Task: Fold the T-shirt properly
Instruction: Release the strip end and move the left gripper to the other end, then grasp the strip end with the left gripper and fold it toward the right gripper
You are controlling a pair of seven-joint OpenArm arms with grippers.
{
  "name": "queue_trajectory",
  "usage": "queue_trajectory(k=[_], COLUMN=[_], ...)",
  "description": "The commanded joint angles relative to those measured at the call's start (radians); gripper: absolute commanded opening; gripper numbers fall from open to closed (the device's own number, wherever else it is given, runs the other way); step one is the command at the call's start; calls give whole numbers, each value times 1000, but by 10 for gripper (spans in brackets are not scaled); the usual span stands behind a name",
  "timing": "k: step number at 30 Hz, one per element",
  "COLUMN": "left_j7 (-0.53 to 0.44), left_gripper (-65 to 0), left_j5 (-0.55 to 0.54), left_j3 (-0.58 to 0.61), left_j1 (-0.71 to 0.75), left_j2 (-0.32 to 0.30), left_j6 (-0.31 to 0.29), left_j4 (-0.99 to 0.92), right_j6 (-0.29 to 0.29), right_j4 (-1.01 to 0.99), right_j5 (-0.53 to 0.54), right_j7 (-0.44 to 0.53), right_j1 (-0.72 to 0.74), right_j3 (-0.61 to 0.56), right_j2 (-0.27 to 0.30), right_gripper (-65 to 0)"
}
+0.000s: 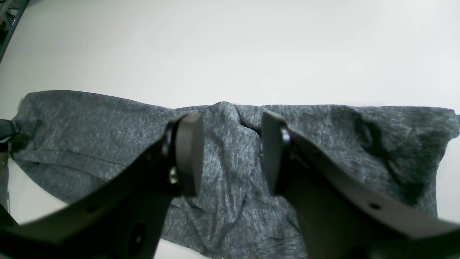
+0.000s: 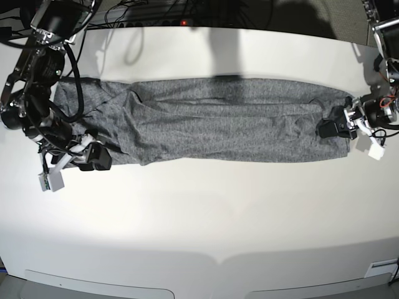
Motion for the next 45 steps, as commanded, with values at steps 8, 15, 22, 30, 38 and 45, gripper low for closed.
queue_trajectory(k=[8, 15, 22, 30, 38, 45], left_j7=[32, -101, -114, -50, 146, 146], left_gripper=[-344, -650, -650, -650, -650, -650], left_j5=[63, 76, 73, 71, -227, -354], left_j3=[3, 3, 2, 2, 3, 3], left_j1=[-8, -9, -39, -106, -116, -115], left_j2=[-13, -13, -16, -44, -43, -2], left_j6=[9, 9, 9, 9, 9, 9], left_j4=[5, 5, 5, 6, 6, 6], right_j6=[9, 9, 9, 9, 9, 9], right_j4=[20, 20, 20, 20, 19, 19], right_j5=[30, 30, 29, 29, 18, 17], right_j7=[20, 16, 16, 18, 71, 71], right_j1=[17, 16, 16, 16, 16, 16], right_j3=[2, 2, 2, 2, 2, 1], right_j2=[11, 11, 11, 11, 9, -45], right_gripper=[-380, -380, -380, -380, -380, -380])
